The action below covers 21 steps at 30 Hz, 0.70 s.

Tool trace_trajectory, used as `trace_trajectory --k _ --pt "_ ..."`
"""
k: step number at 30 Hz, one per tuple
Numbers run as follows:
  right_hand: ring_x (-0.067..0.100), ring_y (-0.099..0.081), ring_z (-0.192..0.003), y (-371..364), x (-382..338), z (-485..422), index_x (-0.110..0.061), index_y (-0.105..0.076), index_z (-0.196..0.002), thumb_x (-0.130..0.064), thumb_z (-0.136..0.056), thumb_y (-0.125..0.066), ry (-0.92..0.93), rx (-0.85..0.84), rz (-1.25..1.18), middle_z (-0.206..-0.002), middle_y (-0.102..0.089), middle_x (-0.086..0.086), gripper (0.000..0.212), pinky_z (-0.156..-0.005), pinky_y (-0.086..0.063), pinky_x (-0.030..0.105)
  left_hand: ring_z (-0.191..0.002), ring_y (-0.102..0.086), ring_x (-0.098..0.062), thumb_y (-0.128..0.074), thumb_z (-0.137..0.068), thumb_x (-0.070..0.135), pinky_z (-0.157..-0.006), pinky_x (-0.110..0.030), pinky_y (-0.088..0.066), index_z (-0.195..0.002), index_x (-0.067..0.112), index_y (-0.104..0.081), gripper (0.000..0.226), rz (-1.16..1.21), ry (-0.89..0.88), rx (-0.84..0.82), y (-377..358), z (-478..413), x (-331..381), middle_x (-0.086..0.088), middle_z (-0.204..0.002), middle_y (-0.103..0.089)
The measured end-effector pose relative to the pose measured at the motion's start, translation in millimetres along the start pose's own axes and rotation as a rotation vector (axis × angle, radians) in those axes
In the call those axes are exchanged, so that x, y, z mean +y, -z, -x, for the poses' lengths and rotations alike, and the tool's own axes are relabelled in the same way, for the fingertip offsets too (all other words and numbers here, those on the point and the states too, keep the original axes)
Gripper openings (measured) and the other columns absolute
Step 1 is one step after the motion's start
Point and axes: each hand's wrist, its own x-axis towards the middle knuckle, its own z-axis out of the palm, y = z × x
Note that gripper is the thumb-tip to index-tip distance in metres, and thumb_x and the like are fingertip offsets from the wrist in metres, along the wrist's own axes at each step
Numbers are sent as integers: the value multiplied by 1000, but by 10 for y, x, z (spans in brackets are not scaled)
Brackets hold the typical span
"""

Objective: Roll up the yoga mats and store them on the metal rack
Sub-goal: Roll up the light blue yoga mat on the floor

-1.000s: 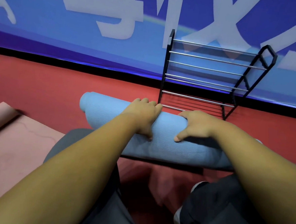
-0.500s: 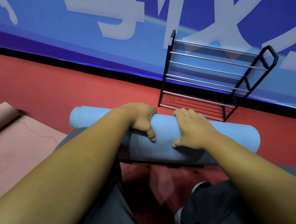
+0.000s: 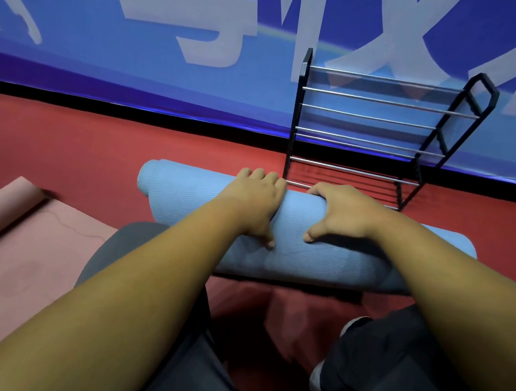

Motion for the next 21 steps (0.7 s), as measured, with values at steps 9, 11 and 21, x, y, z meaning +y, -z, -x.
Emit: trace_trajectory --k 9,11,21 --pt "24 -51 -141 -27 -107 66 -34 -36 -161 -78 -68 -82 59 -18 168 -159 -47 -6 112 -112 -41 41 -95 -63 -25 -88 -43 78 -74 -37 -48 -110 32 -57 87 332 97 -110 40 -13 -231 8 -105 -66" --pt "31 -46 -142 -67 -104 62 -31 -21 -167 -86 -63 -79 34 -4 247 -161 -39 0 132 -117 -38 46 -92 -64 -24 -88 -40 78 -75 -37 -53 -106 32 -60 86 394 135 -171 78 -31 -253 9 -101 -67" --pt "29 -49 -134 -229 -144 4 -34 -21 -165 -78 -58 -87 109 82 341 -155 -43 -6 133 -107 -45 47 -90 -70 -20 -96 -43 67 -86 -42 -63 -105 29 -69 78 634 189 -336 99 -42 -351 8 -100 -72"
